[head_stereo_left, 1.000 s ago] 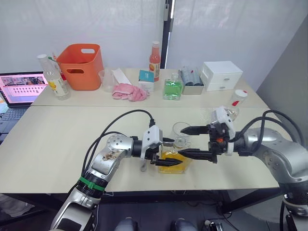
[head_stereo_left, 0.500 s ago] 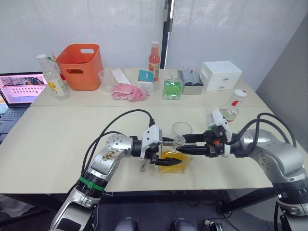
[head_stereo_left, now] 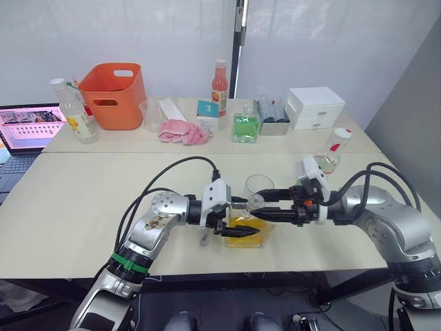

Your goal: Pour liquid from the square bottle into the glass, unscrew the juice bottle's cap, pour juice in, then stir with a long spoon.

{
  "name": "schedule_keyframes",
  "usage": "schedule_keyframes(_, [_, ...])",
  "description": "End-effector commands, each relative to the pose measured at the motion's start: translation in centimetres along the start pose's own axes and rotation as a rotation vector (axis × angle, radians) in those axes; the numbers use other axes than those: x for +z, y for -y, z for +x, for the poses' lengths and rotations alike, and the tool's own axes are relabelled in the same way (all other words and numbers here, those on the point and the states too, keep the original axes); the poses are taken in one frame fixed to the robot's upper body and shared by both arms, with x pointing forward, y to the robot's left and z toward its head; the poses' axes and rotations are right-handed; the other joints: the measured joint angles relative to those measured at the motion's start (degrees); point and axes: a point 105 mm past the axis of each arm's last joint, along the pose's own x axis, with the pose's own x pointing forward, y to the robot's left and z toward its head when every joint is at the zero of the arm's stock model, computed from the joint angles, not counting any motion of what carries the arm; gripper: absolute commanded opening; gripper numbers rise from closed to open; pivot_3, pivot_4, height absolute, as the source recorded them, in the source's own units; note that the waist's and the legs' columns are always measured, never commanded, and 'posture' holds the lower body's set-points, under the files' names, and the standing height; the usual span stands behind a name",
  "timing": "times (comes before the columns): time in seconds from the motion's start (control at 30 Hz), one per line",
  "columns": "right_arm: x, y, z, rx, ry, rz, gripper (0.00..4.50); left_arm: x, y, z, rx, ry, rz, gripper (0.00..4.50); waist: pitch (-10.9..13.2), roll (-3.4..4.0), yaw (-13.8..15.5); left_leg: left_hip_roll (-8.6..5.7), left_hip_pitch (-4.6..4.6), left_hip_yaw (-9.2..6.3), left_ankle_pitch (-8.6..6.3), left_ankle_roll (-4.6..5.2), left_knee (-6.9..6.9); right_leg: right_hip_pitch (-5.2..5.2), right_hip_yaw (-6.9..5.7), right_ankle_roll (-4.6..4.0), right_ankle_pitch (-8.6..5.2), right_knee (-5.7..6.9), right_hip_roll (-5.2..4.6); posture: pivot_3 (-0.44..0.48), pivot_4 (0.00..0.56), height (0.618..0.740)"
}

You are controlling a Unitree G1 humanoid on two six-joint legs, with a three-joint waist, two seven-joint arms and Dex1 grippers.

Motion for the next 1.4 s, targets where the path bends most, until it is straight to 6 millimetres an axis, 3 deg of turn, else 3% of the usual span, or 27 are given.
schedule_keyframes(0.03, [1.8,-0.1,-0.4,-0.009,0.048,-0.056,3.16,0.3,0.1,-0.1,-0.001,-0.011,0.042,2.80,0.0,0.00,0.0,0.00,0.00,0.00,0.00,0.00,0.00,0.00,0.00,0.00,0.00,0.00,0.00,0.000,0.150,0.715])
schedule_keyframes(0.5, [2.0,-0.3,-0.2,0.006,0.057,-0.038,3.16,0.3,0.1,-0.1,0.000,-0.010,0.037,2.80,0.0,0.00,0.0,0.00,0.00,0.00,0.00,0.00,-0.01,0.00,0.00,0.00,0.00,-0.01,0.00,0.000,0.150,0.715])
schedule_keyframes(0.73, [1.9,-0.4,-0.1,0.004,0.063,-0.033,1.07,0.3,0.1,-0.1,0.000,-0.012,0.036,2.80,0.0,0.00,0.0,0.01,0.00,0.00,0.00,0.00,-0.01,0.01,0.00,0.00,0.00,-0.01,0.00,0.000,0.150,0.715])
schedule_keyframes(1.1, [3.4,-1.2,-0.2,0.026,0.119,-0.036,1.05,0.1,0.3,-0.2,-0.007,-0.020,0.033,2.80,0.0,0.00,0.0,0.03,0.00,0.00,0.00,0.00,-0.02,-0.01,0.00,0.00,0.00,-0.02,0.01,0.000,0.150,0.715])
schedule_keyframes(1.23, [5.6,-1.7,-0.9,0.028,0.183,-0.059,1.05,0.1,0.3,-0.1,-0.009,-0.021,0.035,2.80,0.0,0.01,-0.1,0.04,0.00,0.00,0.00,0.00,-0.02,-0.01,0.00,0.00,0.00,-0.02,0.01,0.000,0.150,0.715])
schedule_keyframes(1.4, [6.6,-1.5,-1.9,-0.035,0.205,-0.077,1.05,0.1,0.3,0.0,-0.009,-0.019,0.034,2.80,0.0,0.01,0.0,0.05,0.00,0.00,-0.01,0.00,-0.04,0.00,-0.01,-0.01,0.00,-0.07,0.01,0.000,0.150,0.715])
